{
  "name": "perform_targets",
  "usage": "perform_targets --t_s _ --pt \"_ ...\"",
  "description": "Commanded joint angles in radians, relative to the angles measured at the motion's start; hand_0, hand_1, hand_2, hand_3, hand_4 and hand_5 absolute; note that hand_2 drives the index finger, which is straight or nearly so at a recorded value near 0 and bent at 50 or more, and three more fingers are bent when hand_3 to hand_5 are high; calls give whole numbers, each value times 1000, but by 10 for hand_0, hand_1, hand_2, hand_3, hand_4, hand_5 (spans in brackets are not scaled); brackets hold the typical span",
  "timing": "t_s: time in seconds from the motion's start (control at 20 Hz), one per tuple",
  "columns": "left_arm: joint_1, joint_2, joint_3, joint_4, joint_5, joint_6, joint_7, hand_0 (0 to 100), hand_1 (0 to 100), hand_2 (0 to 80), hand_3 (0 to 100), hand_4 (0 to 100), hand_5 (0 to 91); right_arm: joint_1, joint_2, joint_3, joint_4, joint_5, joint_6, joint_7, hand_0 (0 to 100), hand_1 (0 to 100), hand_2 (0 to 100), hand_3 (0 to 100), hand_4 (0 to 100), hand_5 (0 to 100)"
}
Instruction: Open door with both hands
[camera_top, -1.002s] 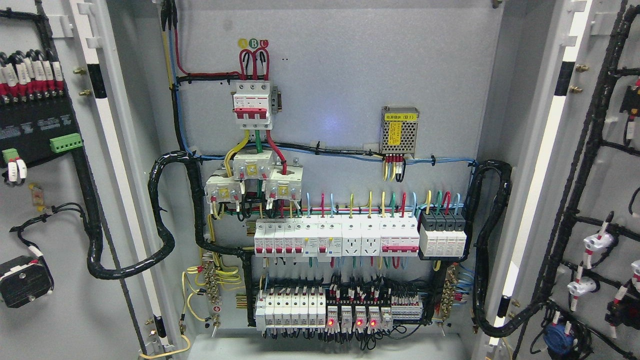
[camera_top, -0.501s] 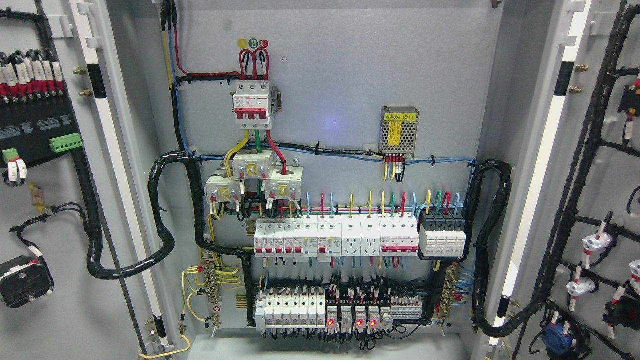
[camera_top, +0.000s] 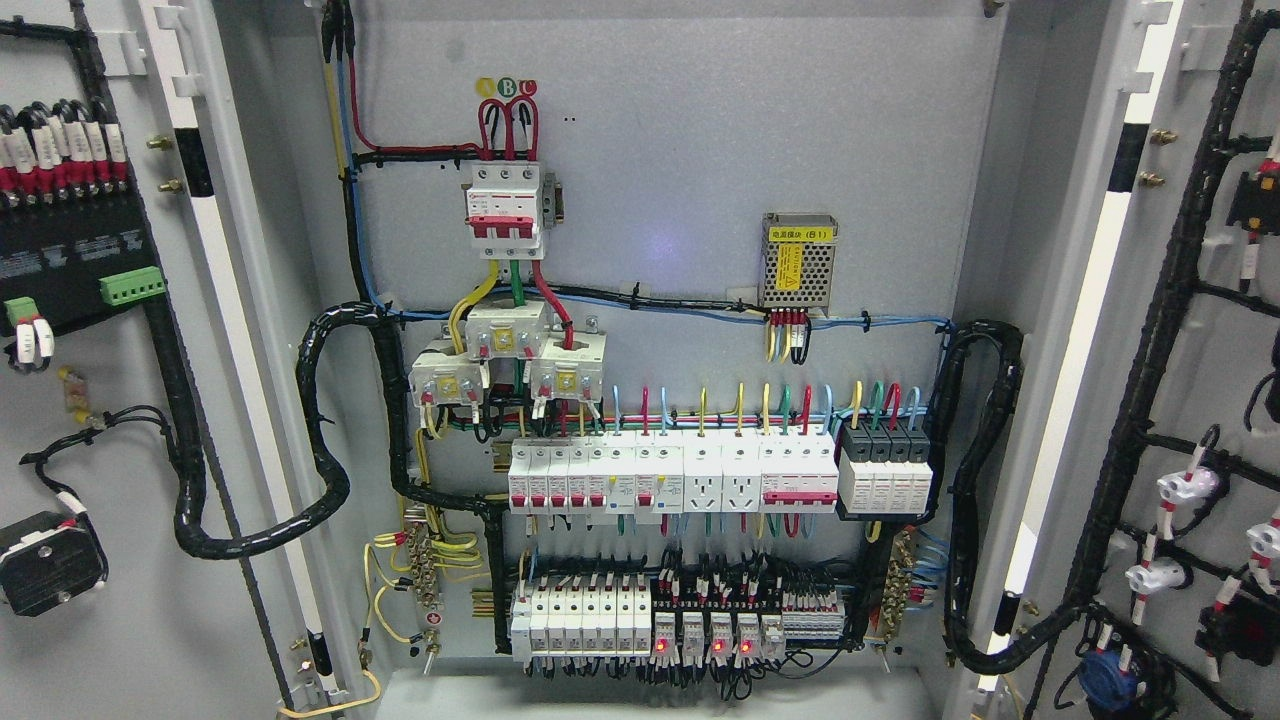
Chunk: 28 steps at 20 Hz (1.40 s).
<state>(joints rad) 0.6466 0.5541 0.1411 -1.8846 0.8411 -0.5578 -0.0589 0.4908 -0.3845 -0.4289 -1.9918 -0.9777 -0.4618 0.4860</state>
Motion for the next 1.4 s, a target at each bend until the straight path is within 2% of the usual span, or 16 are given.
perform_targets --t_s 0.0,0.2,0.45,0.65,0.8,0.95,1.1,1.25,1.35 --pt "10 -62 -110 119 -42 -5 -4 0 0 0 0 0 0 15 -47 110 -44 7 -28 0 0 0 0 0 0 0" --pt "10 -80 -121 131 -51 -5 -4 0 0 0 0 0 0 12 -66 183 -44 14 -28 -3 0 0 0 0 0 0" --pt "10 -97 -140 168 -82 -5 -4 0 0 0 0 0 0 8 -62 356 2 141 -26 -3 0 0 0 0 0 0" --pt "8 -99 -152 194 -83 -5 -4 0 0 0 0 0 0 14 -50 493 134 267 -28 -3 0 0 0 0 0 0" --pt "5 -106 -165 228 -89 -4 -4 0 0 0 0 0 0 29 -48 550 237 303 -28 -3 0 0 0 0 0 0" --pt "-1 -120 -190 278 -122 -5 -4 0 0 0 0 0 0 37 -45 620 356 303 -28 -1 0 0 0 0 0 0" --pt "-5 -143 -216 347 -125 -2 -4 0 0 0 0 0 0 38 -13 668 513 303 -29 -1 0 0 0 0 0 0" --pt "-24 -174 -248 459 -128 -2 -6 0 0 0 0 0 0 38 35 670 655 303 -29 -1 0 0 0 0 0 0" --pt "-45 -203 -264 569 -166 -2 -10 0 0 0 0 0 0 37 59 671 723 306 -29 0 0 0 0 0 0 0"
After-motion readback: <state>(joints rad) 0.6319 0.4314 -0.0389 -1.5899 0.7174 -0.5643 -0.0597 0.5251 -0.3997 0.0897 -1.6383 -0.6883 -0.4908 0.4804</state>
